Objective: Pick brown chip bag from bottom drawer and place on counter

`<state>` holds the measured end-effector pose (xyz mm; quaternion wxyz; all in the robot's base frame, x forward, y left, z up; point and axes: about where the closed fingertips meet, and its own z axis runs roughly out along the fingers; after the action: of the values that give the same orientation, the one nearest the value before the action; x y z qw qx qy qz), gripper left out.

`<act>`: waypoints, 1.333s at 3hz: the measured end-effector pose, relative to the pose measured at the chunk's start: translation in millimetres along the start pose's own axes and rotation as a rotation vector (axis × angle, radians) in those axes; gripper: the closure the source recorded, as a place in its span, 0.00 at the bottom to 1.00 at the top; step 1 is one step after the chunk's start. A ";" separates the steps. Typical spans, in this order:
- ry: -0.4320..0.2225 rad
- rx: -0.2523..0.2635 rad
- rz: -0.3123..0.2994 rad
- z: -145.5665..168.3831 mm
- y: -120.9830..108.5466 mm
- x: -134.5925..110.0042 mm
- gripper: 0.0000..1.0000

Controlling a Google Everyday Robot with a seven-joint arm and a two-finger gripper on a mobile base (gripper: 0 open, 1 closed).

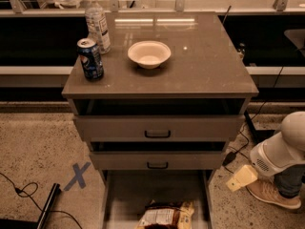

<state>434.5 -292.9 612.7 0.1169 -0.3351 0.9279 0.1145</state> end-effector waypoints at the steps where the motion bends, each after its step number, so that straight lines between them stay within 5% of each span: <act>1: -0.011 -0.008 0.029 -3.3 1.7 -2.6 0.00; 2: -0.010 -0.016 0.134 21.5 -19.6 11.6 0.00; 3: 0.034 0.069 0.304 43.2 -45.7 34.8 0.00; 4: 0.107 0.158 0.436 79.9 -46.1 71.5 0.00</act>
Offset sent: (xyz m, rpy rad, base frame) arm 0.0144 -0.0491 -0.0786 0.0895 0.1566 -0.4538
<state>422.1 -346.8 509.9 0.0661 -0.1222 0.9892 0.0463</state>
